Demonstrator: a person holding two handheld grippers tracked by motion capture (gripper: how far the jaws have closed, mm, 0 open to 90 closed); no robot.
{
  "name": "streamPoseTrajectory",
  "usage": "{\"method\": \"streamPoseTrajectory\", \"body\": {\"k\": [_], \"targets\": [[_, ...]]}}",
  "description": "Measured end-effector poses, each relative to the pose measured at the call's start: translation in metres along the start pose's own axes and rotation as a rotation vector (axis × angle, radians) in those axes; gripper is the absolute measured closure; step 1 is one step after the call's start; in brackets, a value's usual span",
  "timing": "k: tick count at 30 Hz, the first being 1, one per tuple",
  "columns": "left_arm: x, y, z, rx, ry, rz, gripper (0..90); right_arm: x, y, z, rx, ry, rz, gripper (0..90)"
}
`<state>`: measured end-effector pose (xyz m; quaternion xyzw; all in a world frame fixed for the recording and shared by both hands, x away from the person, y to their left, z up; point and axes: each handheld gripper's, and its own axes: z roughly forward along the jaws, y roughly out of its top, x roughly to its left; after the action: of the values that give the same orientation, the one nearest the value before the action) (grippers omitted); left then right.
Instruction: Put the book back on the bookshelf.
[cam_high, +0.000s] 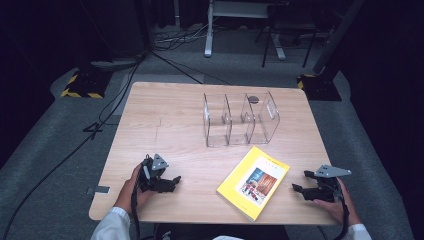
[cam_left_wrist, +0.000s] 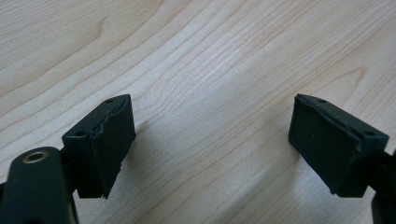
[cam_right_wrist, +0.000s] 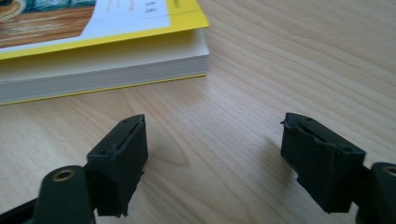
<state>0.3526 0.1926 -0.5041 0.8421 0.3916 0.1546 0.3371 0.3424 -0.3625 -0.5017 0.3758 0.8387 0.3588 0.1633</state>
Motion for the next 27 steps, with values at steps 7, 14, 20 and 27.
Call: {"method": "streamPoseTrajectory", "body": {"k": [7, 14, 20, 27], "targets": [[-0.010, 0.000, 0.001, 0.001, -0.035, 0.028, 15.2, 0.015, 0.009, 0.003, 0.056, 0.032, -0.032, 19.5], [-0.034, 0.005, 0.005, 0.004, -0.115, 0.110, 14.5, 0.032, 0.023, 0.010, 0.123, 0.063, -0.085, 19.2], [-0.055, 0.017, 0.017, 0.005, -0.189, 0.179, 13.7, 0.041, 0.035, 0.015, 0.190, 0.079, -0.115, 21.3], [-0.091, 0.036, 0.035, 0.004, -0.259, 0.243, 13.8, 0.049, 0.054, 0.029, 0.278, 0.087, -0.110, 18.8]]}}
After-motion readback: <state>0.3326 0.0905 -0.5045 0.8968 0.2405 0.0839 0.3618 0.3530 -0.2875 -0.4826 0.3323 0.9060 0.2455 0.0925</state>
